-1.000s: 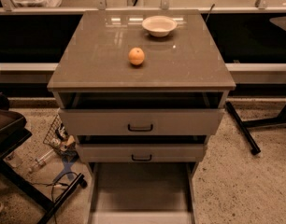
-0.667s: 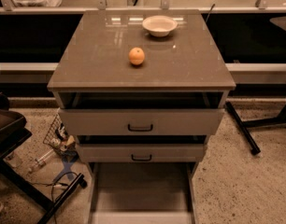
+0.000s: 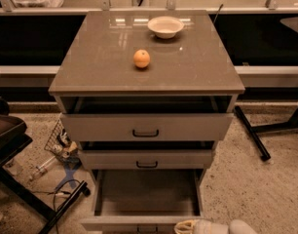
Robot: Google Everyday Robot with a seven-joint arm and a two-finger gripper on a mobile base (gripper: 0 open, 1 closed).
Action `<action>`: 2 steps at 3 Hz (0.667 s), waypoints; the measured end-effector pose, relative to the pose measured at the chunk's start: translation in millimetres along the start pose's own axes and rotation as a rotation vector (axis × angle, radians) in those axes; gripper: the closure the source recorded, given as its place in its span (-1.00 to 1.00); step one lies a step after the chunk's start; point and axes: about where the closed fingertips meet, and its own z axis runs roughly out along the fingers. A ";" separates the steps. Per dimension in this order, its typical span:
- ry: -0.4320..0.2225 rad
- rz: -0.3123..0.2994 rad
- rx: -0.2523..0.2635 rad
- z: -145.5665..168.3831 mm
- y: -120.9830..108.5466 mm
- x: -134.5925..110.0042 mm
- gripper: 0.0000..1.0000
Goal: Close bottom drawer
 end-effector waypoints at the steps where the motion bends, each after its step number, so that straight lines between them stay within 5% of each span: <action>1: 0.000 -0.006 -0.001 6.3 -7.3 -1.5 1.00; 2: -0.007 -0.022 -0.015 37.4 -33.1 -3.1 1.00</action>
Offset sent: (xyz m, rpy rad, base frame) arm 0.1350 0.0733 -0.0301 0.0000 -0.0442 0.0678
